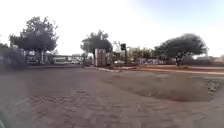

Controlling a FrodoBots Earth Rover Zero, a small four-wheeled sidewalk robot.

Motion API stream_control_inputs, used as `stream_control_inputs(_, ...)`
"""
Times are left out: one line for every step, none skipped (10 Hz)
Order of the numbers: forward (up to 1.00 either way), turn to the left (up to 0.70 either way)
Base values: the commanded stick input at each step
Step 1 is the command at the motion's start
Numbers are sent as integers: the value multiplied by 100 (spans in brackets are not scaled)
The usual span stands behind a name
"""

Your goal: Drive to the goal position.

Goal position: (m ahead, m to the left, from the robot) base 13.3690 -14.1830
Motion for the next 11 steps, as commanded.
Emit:
stream_control_inputs(100, -27)
stream_control_inputs(100, -27)
stream_control_inputs(100, -27)
stream_control_inputs(100, -27)
stream_control_inputs(100, -27)
stream_control_inputs(100, -27)
stream_control_inputs(100, -27)
stream_control_inputs(100, -27)
stream_control_inputs(100, -27)
stream_control_inputs(100, -27)
stream_control_inputs(100, -27)
